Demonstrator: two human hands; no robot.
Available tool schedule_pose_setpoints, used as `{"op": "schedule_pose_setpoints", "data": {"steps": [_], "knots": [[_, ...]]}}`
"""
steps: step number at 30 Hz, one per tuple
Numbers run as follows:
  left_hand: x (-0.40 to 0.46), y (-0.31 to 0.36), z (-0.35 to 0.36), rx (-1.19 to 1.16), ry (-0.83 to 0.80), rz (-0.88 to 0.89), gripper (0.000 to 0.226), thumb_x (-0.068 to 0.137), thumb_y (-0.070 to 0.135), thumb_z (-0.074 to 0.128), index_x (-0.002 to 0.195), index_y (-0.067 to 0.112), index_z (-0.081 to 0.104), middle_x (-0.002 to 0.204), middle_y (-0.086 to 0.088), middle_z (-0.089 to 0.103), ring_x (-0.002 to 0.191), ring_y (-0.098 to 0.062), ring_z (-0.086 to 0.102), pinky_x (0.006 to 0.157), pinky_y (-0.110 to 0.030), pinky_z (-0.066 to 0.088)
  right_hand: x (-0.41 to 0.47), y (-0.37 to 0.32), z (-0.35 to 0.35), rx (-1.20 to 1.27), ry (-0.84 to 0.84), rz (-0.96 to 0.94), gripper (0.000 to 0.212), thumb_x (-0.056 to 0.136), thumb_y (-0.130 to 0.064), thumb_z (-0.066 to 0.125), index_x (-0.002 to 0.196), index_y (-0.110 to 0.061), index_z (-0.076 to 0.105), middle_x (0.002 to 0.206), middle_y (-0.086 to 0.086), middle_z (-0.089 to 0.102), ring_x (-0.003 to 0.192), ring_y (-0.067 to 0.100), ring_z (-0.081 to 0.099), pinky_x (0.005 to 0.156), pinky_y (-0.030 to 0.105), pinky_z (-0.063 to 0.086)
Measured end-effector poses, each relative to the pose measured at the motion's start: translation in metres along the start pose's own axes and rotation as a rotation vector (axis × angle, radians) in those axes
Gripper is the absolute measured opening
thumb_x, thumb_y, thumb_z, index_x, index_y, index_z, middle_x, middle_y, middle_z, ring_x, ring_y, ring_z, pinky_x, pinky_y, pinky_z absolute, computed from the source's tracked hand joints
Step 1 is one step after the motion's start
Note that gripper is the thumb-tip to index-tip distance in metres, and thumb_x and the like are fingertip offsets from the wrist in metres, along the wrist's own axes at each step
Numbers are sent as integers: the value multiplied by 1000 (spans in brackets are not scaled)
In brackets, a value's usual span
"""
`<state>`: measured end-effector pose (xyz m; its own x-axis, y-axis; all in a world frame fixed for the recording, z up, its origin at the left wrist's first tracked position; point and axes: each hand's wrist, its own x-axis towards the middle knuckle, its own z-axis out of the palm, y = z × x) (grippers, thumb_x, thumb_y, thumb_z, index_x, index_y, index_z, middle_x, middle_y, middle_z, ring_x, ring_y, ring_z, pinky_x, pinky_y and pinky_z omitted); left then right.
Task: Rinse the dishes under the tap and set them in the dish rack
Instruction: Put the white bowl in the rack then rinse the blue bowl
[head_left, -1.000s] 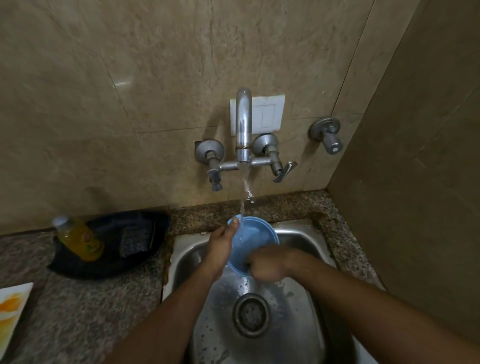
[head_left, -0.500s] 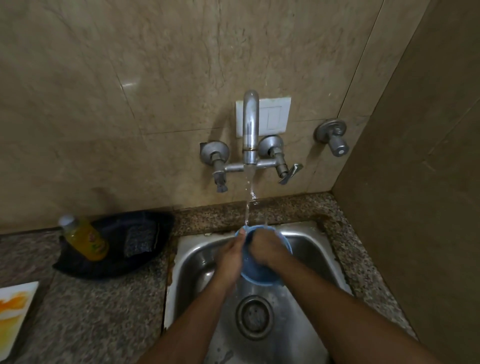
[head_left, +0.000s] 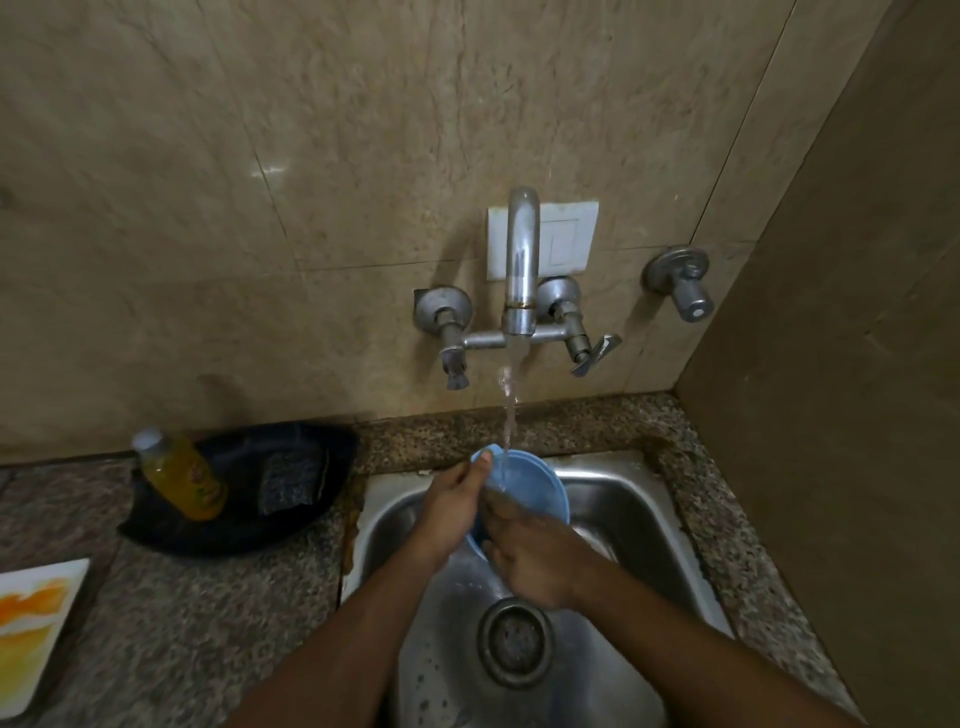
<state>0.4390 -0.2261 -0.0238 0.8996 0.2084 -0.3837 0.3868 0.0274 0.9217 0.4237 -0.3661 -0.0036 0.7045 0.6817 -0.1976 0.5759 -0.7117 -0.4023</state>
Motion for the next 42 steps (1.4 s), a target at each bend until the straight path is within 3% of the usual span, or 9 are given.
{"op": "schedule_pose_setpoints", "data": {"steps": [2,6,10,15,21,28,36,40,42], "knots": [[-4,-3,2,-52,-5,-14,27,95,42,57,95,22,75,89,2,77,86,-12,72,82,-27,56,-8,6,-1,-128,26,-38,53,99,-41,34,146,-16,37,149,7,42,130,25,47,108,38,36],[-1,2,7,-24,0,8,29,95,42,57,96,19,75,85,5,76,81,-5,71,73,-20,52,3,3,2,-76,27,109,67,100,-50,25,156,-14,15,161,11,21,147,27,22,120,41,18],[1,0,-4,-3,-6,2,34,93,43,60,97,13,76,85,-3,77,80,-15,73,79,-31,58,-6,-3,3,-104,-31,-74,68,90,-55,27,143,-14,41,146,9,46,130,25,47,109,39,38],[-1,1,3,41,26,18,35,91,52,58,93,21,75,89,1,77,89,-18,72,87,-38,55,-6,5,-2,-259,-43,146,97,86,-55,51,156,-8,3,163,16,1,151,31,1,120,38,0],[-2,8,-22,224,-10,228,31,95,44,55,110,22,73,94,6,74,91,-13,71,77,-23,53,-16,11,-2,-191,-1,-145,52,76,-32,60,127,-24,57,126,2,61,117,20,54,111,37,37],[-22,-8,-50,1091,110,626,54,93,61,39,141,37,47,123,-9,44,101,-24,58,83,-32,52,-47,41,-4,-143,321,108,18,72,-33,53,80,-28,69,76,-9,68,77,15,62,84,36,48],[-42,-21,-52,1433,255,1219,57,88,57,47,138,30,52,106,-15,48,87,-27,47,73,-37,47,-41,33,15,-190,223,194,26,79,-37,49,96,-33,69,92,-8,71,92,13,62,92,33,39],[-46,-20,-52,1388,254,1222,57,87,56,49,138,31,50,107,-15,48,88,-27,47,75,-38,47,-43,29,16,-229,251,239,26,77,-36,48,90,-31,70,87,-7,71,89,16,63,92,36,40],[-47,-11,-45,1254,313,969,49,91,53,48,136,33,52,106,-9,47,90,-21,48,74,-33,47,-44,28,14,-235,284,286,25,74,-35,50,87,-30,71,84,-6,71,85,17,64,88,36,42]]}}
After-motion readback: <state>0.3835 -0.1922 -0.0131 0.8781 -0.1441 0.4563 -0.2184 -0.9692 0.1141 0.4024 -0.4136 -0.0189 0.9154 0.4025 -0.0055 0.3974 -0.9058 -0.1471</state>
